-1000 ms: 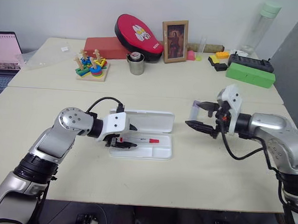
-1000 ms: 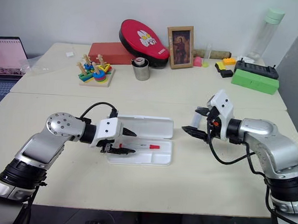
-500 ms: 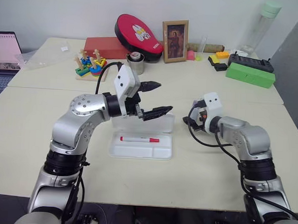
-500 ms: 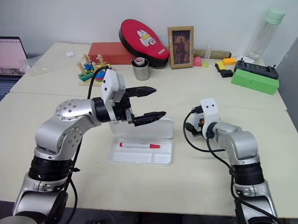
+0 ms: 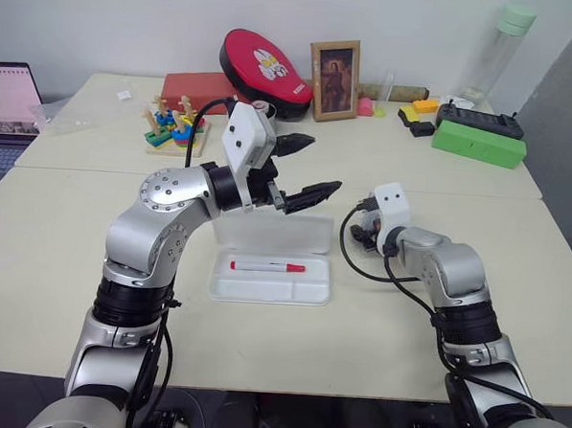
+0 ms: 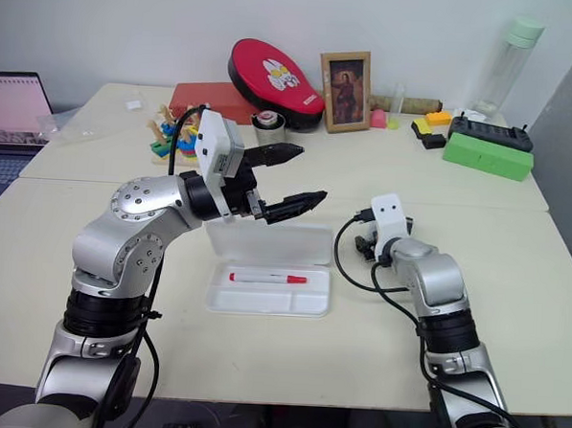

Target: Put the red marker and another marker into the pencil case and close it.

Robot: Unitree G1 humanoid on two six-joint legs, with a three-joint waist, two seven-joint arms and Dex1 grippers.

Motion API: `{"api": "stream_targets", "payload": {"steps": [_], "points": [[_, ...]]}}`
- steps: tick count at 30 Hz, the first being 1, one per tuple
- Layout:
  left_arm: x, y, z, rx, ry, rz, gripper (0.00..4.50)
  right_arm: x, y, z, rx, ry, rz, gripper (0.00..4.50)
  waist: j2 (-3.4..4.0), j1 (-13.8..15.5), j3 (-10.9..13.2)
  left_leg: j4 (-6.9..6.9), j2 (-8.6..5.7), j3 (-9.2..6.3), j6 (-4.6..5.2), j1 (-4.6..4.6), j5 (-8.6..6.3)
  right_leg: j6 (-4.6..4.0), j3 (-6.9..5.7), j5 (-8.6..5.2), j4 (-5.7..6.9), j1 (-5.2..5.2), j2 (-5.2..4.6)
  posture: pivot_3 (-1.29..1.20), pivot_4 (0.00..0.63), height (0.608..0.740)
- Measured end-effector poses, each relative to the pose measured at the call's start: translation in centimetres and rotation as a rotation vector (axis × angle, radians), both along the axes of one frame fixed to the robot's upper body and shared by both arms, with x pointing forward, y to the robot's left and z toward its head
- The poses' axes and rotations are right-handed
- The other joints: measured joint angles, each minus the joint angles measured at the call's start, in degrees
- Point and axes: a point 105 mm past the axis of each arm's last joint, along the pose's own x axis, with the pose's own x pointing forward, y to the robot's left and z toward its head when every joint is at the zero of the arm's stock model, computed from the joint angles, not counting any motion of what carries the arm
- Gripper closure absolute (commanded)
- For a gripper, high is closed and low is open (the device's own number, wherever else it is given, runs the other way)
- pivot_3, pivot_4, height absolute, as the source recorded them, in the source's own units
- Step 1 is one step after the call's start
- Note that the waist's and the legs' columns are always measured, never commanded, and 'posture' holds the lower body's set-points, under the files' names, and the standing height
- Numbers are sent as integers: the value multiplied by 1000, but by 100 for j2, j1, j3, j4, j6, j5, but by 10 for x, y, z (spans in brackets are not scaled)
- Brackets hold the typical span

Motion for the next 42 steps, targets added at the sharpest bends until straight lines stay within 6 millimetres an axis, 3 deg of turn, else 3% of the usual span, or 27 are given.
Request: {"api": "stream_targets", "payload": {"steps": [7,14,17,19,22,25,28,29,32,34,40,42], "points": [[2,1,-1,0,-3,10,0,1,-4,1,-16,-6,-9,3939,0,18,0,0,0,0,0,-1,0,0,-1,0,-2,0,0,0,150,740],[3,3,-3,13,8,13,0,4,-18,7,-26,-31,-54,4053,1,9,1,-2,0,0,0,-4,0,0,0,0,-3,-5,0,0,150,740],[0,23,-5,82,12,34,0,16,-24,46,12,-180,-38,4053,5,-65,3,-8,0,2,1,-6,0,0,3,0,-1,-15,0,0,150,740],[-11,41,-6,105,37,37,0,19,-16,82,79,-314,47,4053,5,-150,3,-14,0,3,1,-6,-1,0,3,-1,-3,-15,0,0,150,740],[-34,73,-14,147,128,45,0,-3,12,130,189,-486,332,4053,5,-201,3,-23,1,2,3,-6,-2,0,0,-7,-4,-16,0,0,150,740],[-47,94,-32,214,203,82,0,-31,35,145,225,-514,590,4053,9,-172,6,-28,1,3,3,-7,-2,-1,0,-7,-7,-17,-1,0,150,740],[-64,118,-60,259,301,143,0,-69,66,134,180,-440,906,4053,8,-128,6,-24,2,0,3,-6,-3,-3,-3,-8,-6,-13,-1,0,150,740],[-68,121,-63,260,314,147,0,-73,70,131,169,-426,938,4053,6,-130,5,-24,3,1,3,-5,-3,-3,-2,-8,-9,-13,-1,0,150,740],[-92,140,-91,293,419,186,0,-88,94,104,65,-324,1084,4053,5,-154,4,-19,4,7,3,6,-3,-7,6,-10,-4,-9,-1,0,150,740],[-105,151,-110,334,480,214,0,-93,105,74,-18,-225,1136,4053,6,-144,5,-20,4,5,3,6,-3,-11,4,-9,1,-14,-1,0,150,740],[-119,164,-119,360,491,264,0,-97,123,19,-188,-87,1199,4053,-1,-26,1,-17,4,5,1,3,-3,-10,3,-7,-6,-14,-1,0,150,740],[-122,163,-120,364,492,263,0,-96,124,13,-212,-75,1197,4053,-1,-6,1,-19,4,5,1,2,-3,-10,3,-8,-6,-15,-1,0,150,740]]}}
